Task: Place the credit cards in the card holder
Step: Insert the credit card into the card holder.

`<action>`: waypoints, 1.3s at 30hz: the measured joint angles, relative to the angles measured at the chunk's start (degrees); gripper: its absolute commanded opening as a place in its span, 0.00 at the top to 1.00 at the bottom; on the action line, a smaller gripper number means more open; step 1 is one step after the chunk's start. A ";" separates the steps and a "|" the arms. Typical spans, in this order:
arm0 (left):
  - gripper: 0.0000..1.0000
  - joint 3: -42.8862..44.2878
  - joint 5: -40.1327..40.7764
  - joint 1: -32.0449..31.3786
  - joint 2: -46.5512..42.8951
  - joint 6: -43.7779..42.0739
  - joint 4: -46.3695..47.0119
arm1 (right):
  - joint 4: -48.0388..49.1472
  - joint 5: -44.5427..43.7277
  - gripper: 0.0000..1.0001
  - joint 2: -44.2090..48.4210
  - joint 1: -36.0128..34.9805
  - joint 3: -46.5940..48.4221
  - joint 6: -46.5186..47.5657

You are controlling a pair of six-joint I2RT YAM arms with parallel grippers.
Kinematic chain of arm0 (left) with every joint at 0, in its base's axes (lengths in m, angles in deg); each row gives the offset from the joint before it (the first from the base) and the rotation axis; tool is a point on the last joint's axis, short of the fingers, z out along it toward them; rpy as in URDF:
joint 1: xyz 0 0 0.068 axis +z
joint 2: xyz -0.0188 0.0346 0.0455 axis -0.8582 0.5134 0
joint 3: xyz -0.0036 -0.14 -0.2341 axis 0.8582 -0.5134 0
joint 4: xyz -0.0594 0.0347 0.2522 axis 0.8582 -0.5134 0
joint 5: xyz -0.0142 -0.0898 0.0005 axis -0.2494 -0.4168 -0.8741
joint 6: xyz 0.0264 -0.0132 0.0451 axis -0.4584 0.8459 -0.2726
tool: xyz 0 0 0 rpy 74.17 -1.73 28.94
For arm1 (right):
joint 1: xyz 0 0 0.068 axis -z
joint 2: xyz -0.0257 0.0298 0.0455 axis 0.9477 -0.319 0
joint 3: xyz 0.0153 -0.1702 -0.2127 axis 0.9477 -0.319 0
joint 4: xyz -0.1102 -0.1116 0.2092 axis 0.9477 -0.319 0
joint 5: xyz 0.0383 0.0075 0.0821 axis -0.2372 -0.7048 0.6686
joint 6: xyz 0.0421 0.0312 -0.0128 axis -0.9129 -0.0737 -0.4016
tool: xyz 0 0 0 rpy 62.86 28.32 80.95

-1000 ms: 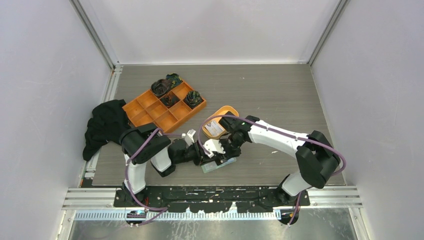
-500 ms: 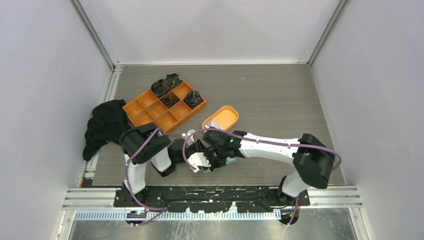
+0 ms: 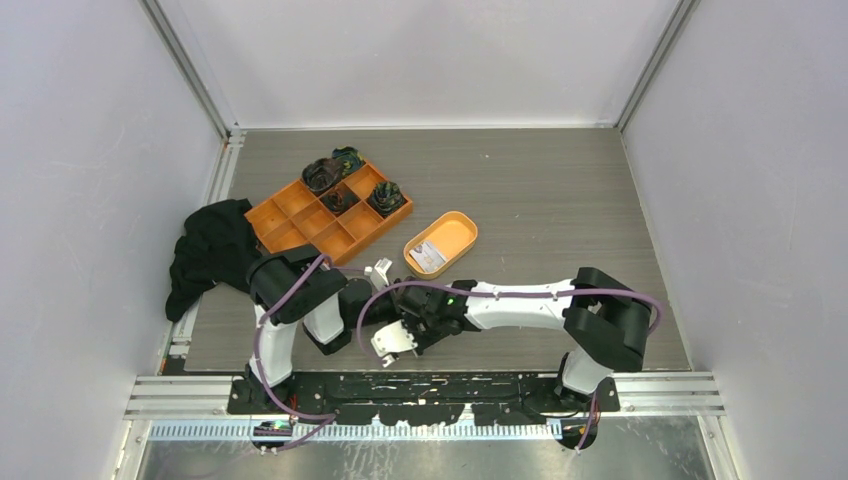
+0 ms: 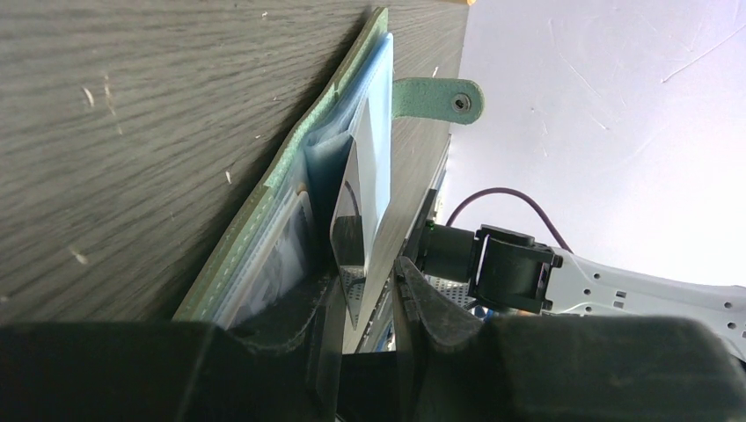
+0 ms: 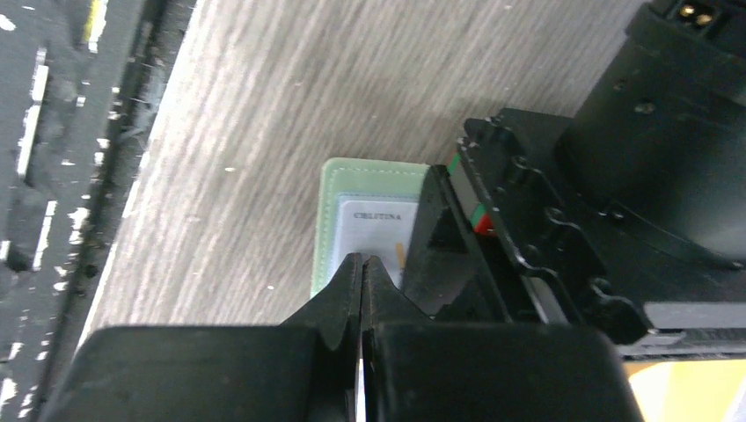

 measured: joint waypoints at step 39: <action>0.69 -0.31 0.09 1.49 -2.38 -1.22 -2.60 | -11.37 5.53 0.90 6.16 15.39 1.33 4.94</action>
